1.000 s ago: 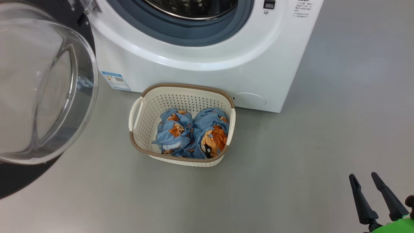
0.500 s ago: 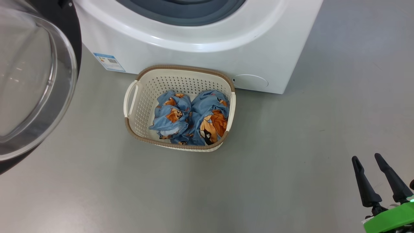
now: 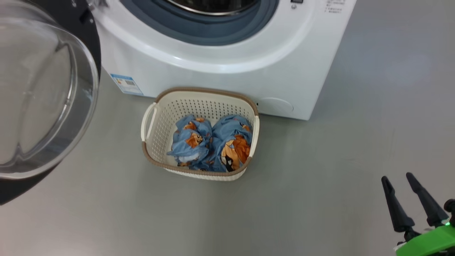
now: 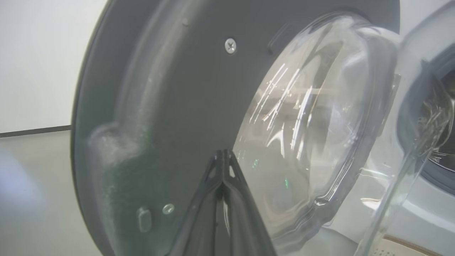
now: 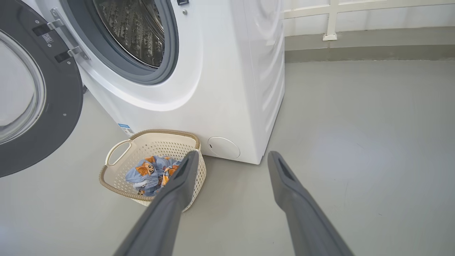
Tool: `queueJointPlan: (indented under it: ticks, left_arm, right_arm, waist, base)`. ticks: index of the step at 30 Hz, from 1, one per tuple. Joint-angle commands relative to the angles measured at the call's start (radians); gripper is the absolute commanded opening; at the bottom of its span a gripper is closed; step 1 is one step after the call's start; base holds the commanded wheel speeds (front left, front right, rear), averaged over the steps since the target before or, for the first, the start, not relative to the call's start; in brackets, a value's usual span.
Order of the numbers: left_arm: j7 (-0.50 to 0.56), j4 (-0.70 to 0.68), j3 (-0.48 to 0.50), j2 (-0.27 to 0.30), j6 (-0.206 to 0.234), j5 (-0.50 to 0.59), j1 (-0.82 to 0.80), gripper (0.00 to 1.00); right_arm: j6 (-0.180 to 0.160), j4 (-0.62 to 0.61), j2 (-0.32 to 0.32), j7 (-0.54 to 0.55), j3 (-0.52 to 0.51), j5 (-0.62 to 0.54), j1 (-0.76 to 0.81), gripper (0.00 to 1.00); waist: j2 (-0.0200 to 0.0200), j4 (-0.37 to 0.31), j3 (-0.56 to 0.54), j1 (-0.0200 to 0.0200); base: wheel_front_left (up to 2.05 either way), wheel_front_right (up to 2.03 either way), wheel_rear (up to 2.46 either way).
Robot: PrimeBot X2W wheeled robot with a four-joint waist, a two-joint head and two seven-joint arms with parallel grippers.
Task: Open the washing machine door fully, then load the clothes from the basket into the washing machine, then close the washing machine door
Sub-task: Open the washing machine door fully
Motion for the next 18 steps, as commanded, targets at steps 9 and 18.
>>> queueJointPlan:
  ticks: [9, 18]
  left_arm:
    - [-0.005, -0.108, -0.071, -0.036, -0.044, 0.007, 0.142, 0.00]
    - [-0.005, -0.205, -0.264, -0.105, -0.053, -0.043, 0.279, 0.00]
  right_arm:
    - [0.003, -0.002, -0.007, -0.012, 0.038, 0.001, 0.061, 1.00]
    - [0.003, 0.002, 0.006, -0.012, 0.040, -0.002, 0.091, 1.00]
  waist:
    - [0.0000, 0.009, -0.134, 0.0000]
    - [0.0000, -0.013, -0.190, 0.0000]
  base:
    - [0.00, 0.00, 0.00]
    - [0.00, 0.00, 0.00]
